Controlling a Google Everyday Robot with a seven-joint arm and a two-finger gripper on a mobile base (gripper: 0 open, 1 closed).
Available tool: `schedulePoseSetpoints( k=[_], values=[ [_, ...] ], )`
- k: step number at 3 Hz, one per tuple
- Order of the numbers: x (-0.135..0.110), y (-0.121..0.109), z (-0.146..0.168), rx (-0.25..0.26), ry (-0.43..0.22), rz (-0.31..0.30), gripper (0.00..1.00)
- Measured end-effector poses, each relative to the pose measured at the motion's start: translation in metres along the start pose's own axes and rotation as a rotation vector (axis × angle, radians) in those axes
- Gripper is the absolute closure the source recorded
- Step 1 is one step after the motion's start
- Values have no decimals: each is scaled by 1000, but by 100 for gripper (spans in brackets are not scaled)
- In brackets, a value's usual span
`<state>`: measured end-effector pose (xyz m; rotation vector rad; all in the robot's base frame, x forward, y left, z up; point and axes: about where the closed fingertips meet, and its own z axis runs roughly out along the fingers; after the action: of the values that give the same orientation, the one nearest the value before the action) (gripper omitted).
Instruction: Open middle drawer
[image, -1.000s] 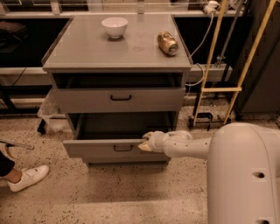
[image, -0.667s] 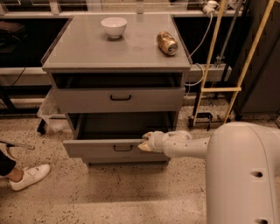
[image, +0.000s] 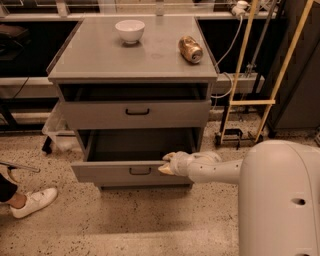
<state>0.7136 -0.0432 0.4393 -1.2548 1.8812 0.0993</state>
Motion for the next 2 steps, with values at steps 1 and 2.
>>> schedulePoseSetpoints(
  k=[1, 2],
  values=[
    [10, 11, -7, -3, -9, 0, 100],
    [7, 11, -10, -3, -9, 0, 100]
  ],
)
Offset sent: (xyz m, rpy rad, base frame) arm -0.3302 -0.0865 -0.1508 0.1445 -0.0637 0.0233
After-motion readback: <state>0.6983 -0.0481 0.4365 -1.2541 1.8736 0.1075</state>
